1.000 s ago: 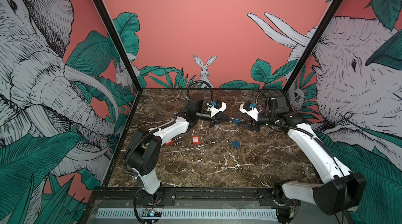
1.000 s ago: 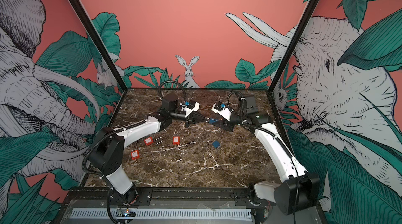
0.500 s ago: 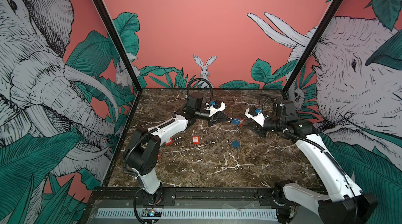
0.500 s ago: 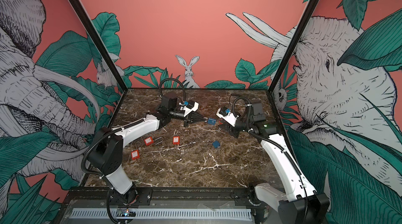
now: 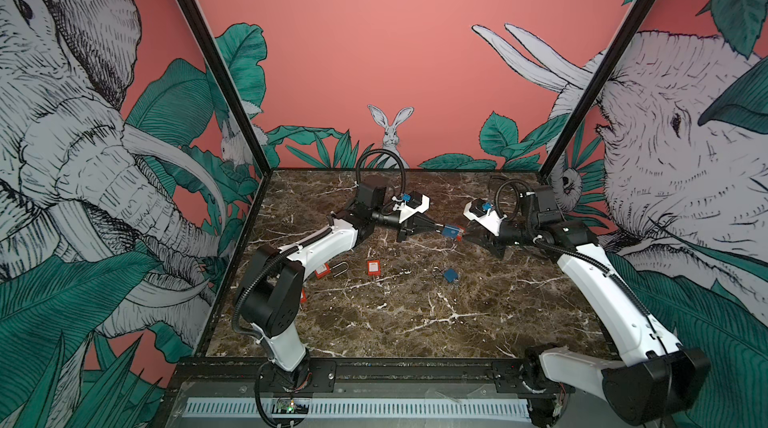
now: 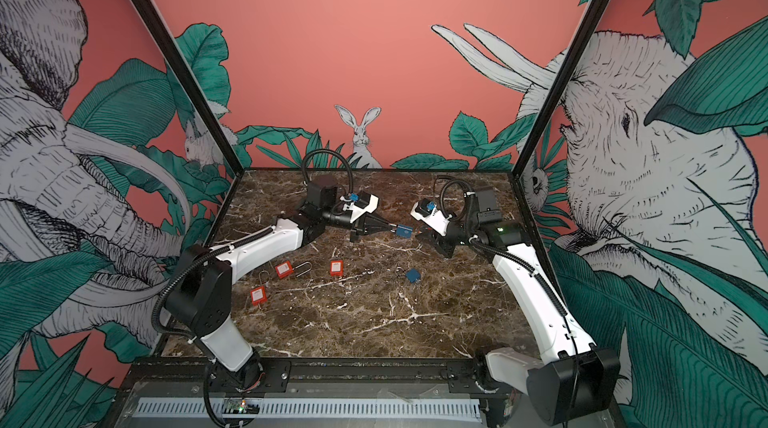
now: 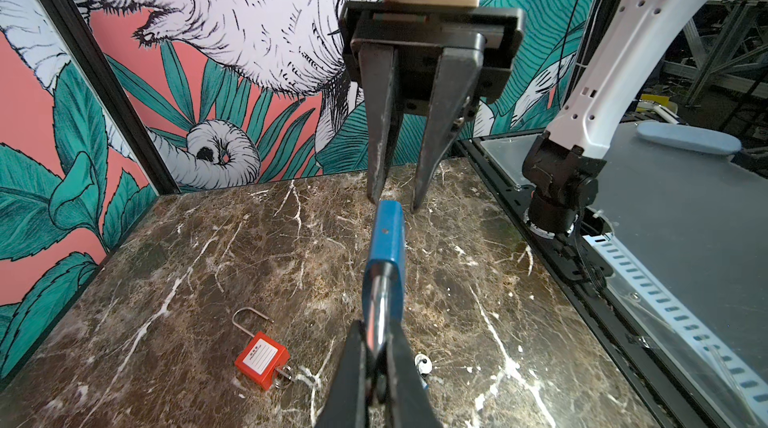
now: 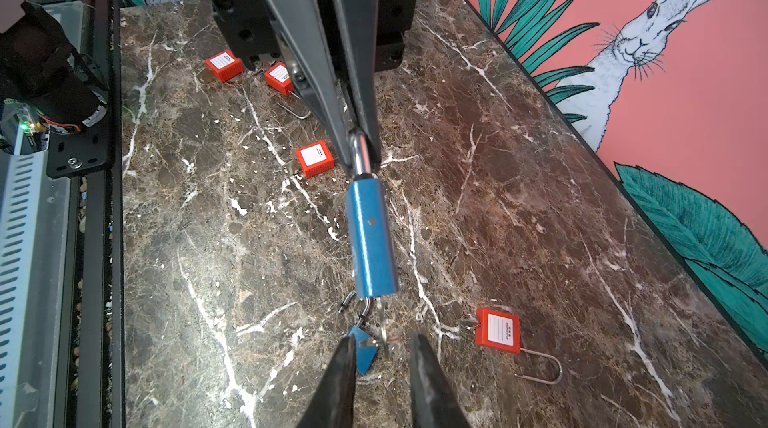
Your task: Lock with the key
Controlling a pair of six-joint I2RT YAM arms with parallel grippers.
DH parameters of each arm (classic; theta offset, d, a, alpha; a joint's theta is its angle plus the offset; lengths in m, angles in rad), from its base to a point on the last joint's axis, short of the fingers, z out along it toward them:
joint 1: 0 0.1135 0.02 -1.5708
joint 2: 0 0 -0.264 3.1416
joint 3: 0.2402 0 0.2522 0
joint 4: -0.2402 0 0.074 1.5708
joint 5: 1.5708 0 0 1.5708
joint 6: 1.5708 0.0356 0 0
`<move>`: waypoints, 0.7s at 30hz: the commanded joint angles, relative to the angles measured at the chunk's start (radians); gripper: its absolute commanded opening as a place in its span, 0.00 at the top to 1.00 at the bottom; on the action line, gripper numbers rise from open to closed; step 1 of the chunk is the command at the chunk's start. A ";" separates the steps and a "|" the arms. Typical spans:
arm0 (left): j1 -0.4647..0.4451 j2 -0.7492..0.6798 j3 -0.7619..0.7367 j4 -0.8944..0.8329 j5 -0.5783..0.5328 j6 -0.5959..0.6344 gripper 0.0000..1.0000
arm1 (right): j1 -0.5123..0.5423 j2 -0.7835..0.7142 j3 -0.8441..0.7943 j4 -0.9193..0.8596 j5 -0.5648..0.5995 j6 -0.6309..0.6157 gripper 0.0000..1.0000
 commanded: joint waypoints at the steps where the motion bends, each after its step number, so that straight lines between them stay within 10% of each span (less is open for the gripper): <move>1: -0.005 -0.051 0.002 0.022 0.038 0.024 1.00 | -0.003 0.015 0.021 0.021 -0.042 0.004 0.78; 17: -0.011 -0.047 0.003 0.027 0.031 0.036 1.00 | -0.002 0.050 0.044 -0.002 -0.076 -0.004 0.85; 21: -0.011 -0.048 0.002 0.018 0.029 0.045 1.00 | -0.002 0.052 0.048 -0.002 -0.064 -0.010 0.74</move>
